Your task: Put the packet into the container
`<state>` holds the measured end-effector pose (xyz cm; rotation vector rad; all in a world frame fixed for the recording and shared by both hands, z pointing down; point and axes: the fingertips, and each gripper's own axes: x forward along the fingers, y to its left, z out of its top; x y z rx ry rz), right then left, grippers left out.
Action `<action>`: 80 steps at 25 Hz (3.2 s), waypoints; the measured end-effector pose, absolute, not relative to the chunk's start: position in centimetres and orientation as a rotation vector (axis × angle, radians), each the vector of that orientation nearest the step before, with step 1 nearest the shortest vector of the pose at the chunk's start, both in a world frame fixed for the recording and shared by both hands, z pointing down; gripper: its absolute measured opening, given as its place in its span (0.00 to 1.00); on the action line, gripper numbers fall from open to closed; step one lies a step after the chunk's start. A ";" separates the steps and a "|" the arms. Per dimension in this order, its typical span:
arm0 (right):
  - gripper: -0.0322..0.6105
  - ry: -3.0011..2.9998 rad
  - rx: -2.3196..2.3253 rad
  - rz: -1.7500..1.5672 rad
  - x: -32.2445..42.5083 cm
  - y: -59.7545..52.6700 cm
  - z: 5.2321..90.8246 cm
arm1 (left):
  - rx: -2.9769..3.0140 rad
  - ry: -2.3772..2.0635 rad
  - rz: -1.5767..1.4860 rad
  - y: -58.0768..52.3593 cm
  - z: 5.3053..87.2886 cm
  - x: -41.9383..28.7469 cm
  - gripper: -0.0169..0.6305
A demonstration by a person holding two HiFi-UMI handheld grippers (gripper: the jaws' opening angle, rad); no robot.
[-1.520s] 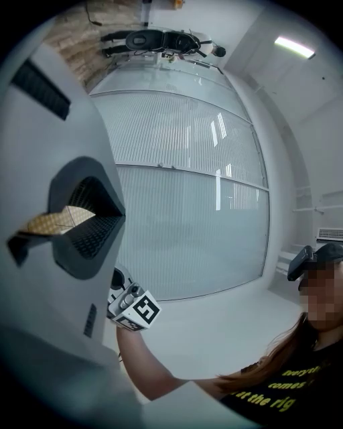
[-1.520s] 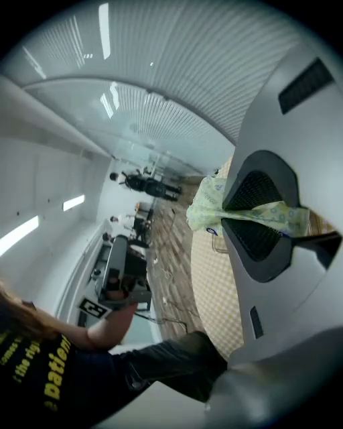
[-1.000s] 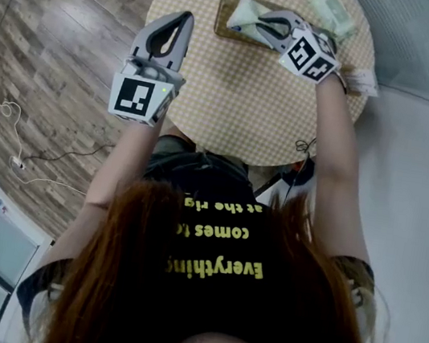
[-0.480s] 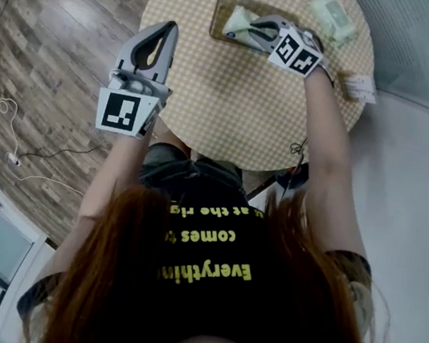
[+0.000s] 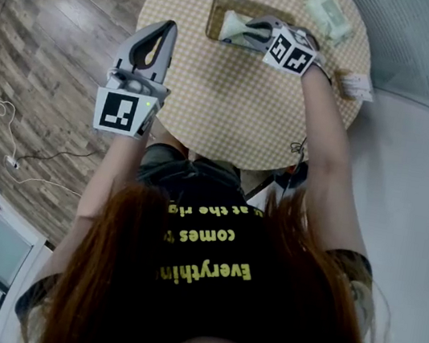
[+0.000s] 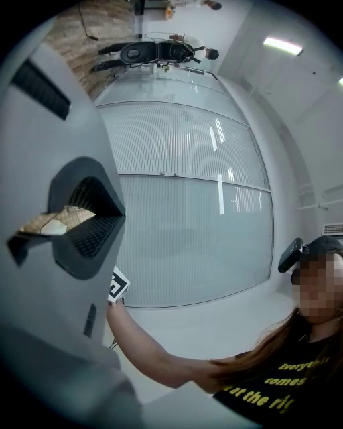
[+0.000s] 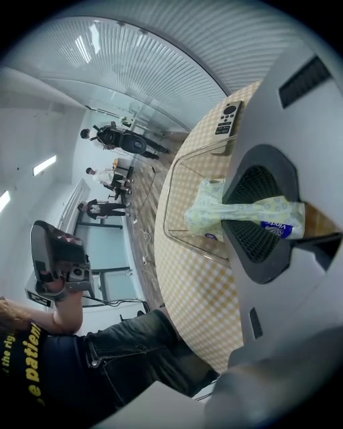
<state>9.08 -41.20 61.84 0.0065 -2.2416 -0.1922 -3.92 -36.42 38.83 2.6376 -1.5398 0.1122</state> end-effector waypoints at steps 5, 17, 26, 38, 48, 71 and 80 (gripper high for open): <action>0.27 -2.298 0.075 -0.078 8.8 -41.6 60.3 | 2.661 -1.512 0.100 -36.5 38.5 -3.5 0.03; 0.16 -2.279 0.108 -0.092 8.9 -41.5 58.9 | 2.684 -1.483 0.075 -36.4 38.3 -3.2 0.03; 0.08 -2.346 0.246 -0.027 9.0 -41.4 56.9 | 2.687 -1.475 0.070 -36.4 38.4 -3.1 0.03; 0.08 -2.516 0.600 0.022 8.7 -40.1 47.8 | 2.744 -1.433 0.046 -36.7 37.4 -2.3 0.03; 0.08 -2.676 1.063 -0.010 10.2 -39.0 38.8 | 2.784 -1.413 0.047 -36.7 36.8 -1.5 0.03; 0.08 -2.610 1.678 0.013 13.6 -35.7 36.8 | 2.818 -1.405 0.017 -36.3 36.3 -1.9 0.03; 0.08 -2.598 1.671 0.002 13.4 -35.7 36.7 | 2.801 -1.403 0.004 -36.3 36.6 -1.9 0.03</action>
